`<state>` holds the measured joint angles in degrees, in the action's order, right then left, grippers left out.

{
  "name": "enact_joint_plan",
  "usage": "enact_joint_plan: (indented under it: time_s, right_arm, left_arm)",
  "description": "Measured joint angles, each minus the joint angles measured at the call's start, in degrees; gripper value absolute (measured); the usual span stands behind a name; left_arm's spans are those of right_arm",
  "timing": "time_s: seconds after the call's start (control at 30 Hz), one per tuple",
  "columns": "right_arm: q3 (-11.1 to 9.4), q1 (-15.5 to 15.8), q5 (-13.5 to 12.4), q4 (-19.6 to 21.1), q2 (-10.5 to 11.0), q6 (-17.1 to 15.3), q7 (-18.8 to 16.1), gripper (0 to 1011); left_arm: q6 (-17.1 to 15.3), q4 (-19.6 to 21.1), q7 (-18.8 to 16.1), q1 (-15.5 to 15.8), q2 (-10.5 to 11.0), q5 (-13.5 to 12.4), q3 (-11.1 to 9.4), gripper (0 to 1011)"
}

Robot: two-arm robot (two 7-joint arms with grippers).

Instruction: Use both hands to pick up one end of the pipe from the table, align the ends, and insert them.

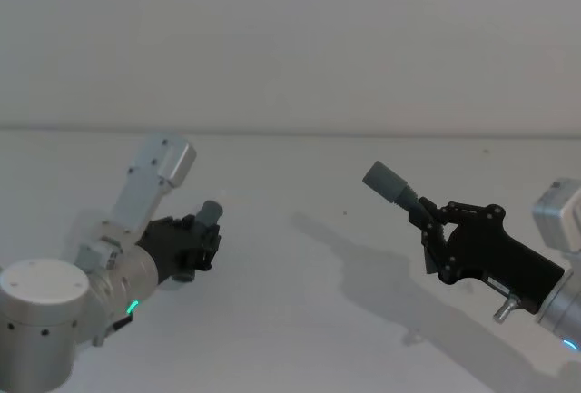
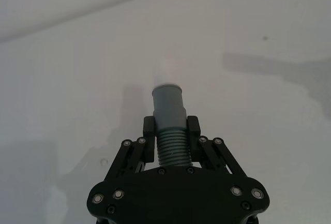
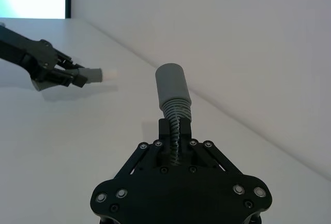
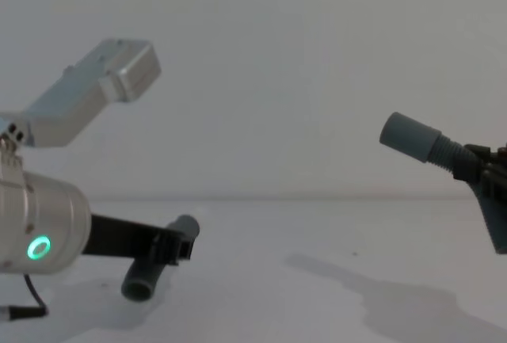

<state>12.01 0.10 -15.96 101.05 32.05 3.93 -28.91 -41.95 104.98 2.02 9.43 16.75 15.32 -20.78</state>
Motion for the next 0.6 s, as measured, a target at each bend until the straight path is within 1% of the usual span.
enact_joint_plan:
  time_s: [0.03, 0.1, 0.13, 0.2, 0.23, 0.27, 0.3, 0.4, 0.5, 0.6]
  right_arm:
    - [-0.01, -0.11, -0.35, -0.48, 0.12, 0.97, -0.52, 86]
    - [-0.01, -0.20, -0.63, -0.88, 0.26, 1.88, -1.05, 86]
    - [0.00, -0.26, -0.89, -1.28, 0.42, 2.77, -1.54, 85]
    - [0.04, -0.34, -1.09, -1.65, 0.58, 3.73, -2.09, 86]
    - [0.13, -0.39, -1.21, -1.97, 0.75, 4.57, -2.51, 86]
    - [0.24, -0.42, -1.25, -2.33, 0.96, 5.45, -2.97, 86]
    - [0.29, -0.44, -1.25, -2.48, 1.07, 5.82, -3.16, 86]
    - [0.60, -0.50, -1.14, -3.04, 1.52, 7.29, -3.76, 86]
    - [0.85, -0.52, -0.78, -3.48, 1.86, 8.54, -4.22, 86]
    - [1.19, -0.52, -0.18, -3.97, 2.27, 9.81, -4.57, 86]
  left_arm:
    - [0.12, 0.26, 0.39, 0.09, 0.36, 0.07, 0.07, 348]
    - [0.50, 0.80, 1.61, 0.28, 1.18, 0.33, 0.24, 348]
    - [0.50, 0.80, 1.61, 0.28, 1.18, 0.33, 0.24, 348]
    - [1.25, 1.49, 3.82, 0.51, 2.46, 0.91, 0.56, 348]
    - [1.25, 1.49, 3.82, 0.51, 2.46, 0.91, 0.56, 348]
    - [1.82, 1.92, 5.45, 0.65, 3.42, 1.36, 0.79, 348]
    - [1.82, 1.92, 5.45, 0.65, 3.42, 1.36, 0.79, 348]
    - [2.83, 2.42, 8.43, 0.95, 5.03, 2.35, 1.12, 348]
    - [3.33, 2.59, 10.26, 1.14, 5.96, 3.00, 1.27, 348]
    - [3.98, 2.71, 12.87, 1.42, 7.12, 4.05, 1.44, 348]
